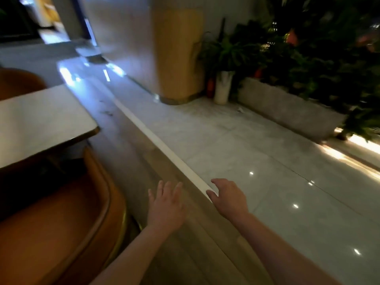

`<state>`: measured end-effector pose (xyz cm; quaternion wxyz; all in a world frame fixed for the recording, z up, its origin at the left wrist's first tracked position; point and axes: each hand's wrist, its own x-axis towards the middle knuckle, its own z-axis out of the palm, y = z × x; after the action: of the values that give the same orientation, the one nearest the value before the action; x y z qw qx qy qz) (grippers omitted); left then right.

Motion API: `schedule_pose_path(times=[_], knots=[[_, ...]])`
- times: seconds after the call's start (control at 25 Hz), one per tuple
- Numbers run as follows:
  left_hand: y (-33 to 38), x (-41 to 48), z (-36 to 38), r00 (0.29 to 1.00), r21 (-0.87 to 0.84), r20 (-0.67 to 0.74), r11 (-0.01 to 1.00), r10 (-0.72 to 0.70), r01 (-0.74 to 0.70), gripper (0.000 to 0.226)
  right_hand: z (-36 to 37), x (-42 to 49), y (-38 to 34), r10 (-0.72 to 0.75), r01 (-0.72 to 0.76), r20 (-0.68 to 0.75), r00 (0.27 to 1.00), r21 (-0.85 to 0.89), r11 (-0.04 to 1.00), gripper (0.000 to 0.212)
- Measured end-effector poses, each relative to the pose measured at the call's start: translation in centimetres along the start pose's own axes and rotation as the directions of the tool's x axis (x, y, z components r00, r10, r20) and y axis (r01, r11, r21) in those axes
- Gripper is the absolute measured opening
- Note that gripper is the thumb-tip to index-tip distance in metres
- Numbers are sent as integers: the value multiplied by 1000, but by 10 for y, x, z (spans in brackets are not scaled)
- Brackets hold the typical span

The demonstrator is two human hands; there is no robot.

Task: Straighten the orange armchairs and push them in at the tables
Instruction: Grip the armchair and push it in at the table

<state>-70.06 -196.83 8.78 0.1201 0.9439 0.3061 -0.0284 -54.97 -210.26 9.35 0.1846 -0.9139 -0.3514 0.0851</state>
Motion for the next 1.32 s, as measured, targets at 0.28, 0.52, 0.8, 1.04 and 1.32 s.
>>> schedule_pose_path(times=[0.28, 0.52, 0.8, 1.04, 1.32], knots=[[-93, -61, -7, 943, 20, 7, 943, -333, 333, 71, 49, 6, -91, -287, 284, 121, 950, 36, 958, 50], [-184, -98, -13, 882, -71, 6, 880, -471, 470, 71, 97, 14, -186, -417, 417, 205, 886, 44, 908, 50], [-295, -141, 6, 788, -70, 76, 786, -610, 615, 70, 170, 14, -276, -441, 436, 380, 813, 105, 894, 45], [-359, -156, 42, 608, -107, 132, 599, -783, 794, 63, 240, 31, -322, -400, 400, 480, 781, 107, 910, 52], [-388, -156, 88, 413, -196, 171, 380, -895, 904, 60, 322, 58, -326, -464, 576, 606, 647, 10, 817, 57]])
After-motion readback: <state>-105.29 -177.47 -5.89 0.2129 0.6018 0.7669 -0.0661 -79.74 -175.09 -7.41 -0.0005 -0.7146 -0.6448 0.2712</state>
